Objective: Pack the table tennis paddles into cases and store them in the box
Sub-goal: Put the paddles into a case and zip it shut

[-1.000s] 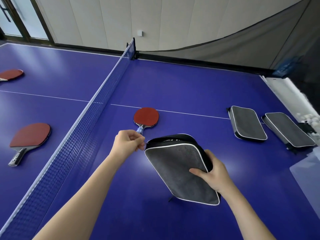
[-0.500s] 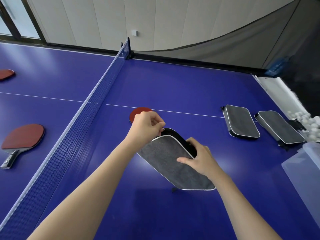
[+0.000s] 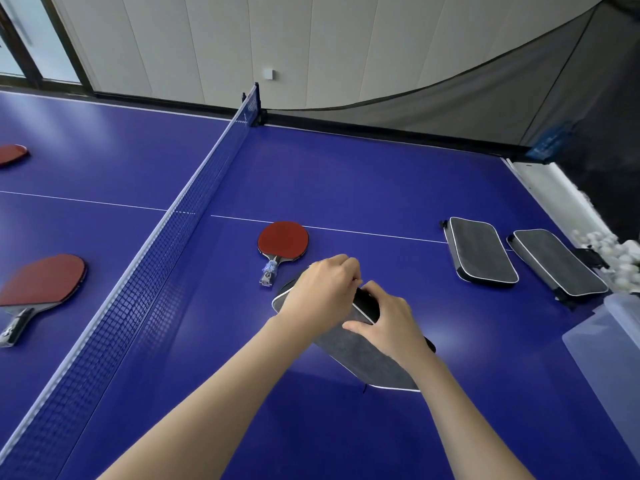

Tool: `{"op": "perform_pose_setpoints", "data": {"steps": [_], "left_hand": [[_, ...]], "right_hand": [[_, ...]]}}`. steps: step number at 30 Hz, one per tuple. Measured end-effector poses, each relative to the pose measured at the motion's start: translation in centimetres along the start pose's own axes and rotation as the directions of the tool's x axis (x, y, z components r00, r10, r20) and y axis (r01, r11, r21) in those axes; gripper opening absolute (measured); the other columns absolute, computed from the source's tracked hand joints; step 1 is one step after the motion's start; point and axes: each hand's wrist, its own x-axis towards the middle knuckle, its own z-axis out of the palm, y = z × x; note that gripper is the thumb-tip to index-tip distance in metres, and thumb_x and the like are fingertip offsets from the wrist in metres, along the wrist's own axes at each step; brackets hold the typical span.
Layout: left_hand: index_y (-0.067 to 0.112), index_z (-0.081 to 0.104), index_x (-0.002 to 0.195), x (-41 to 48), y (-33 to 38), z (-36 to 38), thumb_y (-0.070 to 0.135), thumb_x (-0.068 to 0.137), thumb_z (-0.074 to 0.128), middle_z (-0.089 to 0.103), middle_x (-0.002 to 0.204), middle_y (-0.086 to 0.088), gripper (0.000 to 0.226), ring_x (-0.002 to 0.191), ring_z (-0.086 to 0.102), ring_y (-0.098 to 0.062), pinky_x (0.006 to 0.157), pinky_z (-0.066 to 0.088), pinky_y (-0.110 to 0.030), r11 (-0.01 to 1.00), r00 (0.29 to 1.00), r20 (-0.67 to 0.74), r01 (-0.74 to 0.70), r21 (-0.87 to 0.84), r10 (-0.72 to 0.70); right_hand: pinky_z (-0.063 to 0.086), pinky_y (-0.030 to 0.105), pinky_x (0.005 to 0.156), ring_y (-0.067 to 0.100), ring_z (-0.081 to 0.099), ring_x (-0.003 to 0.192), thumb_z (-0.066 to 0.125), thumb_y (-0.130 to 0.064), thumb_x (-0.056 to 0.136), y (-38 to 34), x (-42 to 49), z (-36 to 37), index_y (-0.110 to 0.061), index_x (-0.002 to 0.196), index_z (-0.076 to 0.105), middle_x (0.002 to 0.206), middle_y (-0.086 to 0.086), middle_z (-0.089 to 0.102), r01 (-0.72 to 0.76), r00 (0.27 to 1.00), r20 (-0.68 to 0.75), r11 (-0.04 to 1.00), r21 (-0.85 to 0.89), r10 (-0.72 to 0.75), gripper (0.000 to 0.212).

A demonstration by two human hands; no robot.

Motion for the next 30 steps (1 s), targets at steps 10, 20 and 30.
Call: {"op": "perform_pose_setpoints", "data": {"steps": [10, 20, 30], "left_hand": [[0.032, 0.024, 0.148, -3.6, -6.6, 2.5, 0.046, 0.052, 0.089, 0.026, 0.15, 0.014, 0.117, 0.14, 0.021, -0.011, 0.113, 0.015, -0.04, 0.775, 0.845, -0.041, 0.469, -0.424, -0.534], [0.047, 0.056, 0.093, -2.0, -7.2, -0.7, 0.026, 0.051, 0.092, 0.065, 0.087, 0.032, 0.059, 0.084, 0.062, 0.009, 0.066, 0.046, -0.005, 0.836, 0.953, 0.22, 0.29, -0.466, -0.208], [0.022, 0.066, 0.087, -3.5, -6.6, 0.0, 0.019, 0.05, 0.092, 0.071, 0.075, 0.014, 0.046, 0.073, 0.066, -0.003, 0.068, 0.054, -0.025, 0.828, 0.961, 0.088, 0.271, -0.491, -0.263]], "right_hand": [[0.042, 0.008, 0.058, -0.005, 0.058, 0.079, 0.084, -0.041, 0.062, -0.1, -0.4, -2.7, -0.034, 0.086, 0.051, 0.084, -0.019, 0.063, -0.083, 0.996, 0.031, 0.977, 0.196, 0.078, 0.041], [0.053, 0.03, 0.075, 0.002, 0.062, 0.085, 0.084, -0.043, 0.06, -2.0, 0.3, -3.6, -0.035, 0.091, 0.052, 0.085, -0.014, 0.066, 0.006, 0.987, 0.155, 0.981, 0.193, -0.037, 0.045], [0.046, 0.025, 0.09, -0.009, 0.055, 0.103, 0.072, -0.063, 0.066, -2.5, 0.8, -5.4, -0.051, 0.105, 0.05, 0.107, -0.027, 0.059, -0.042, 0.917, 0.397, 0.975, 0.218, -0.049, 0.047]]}}
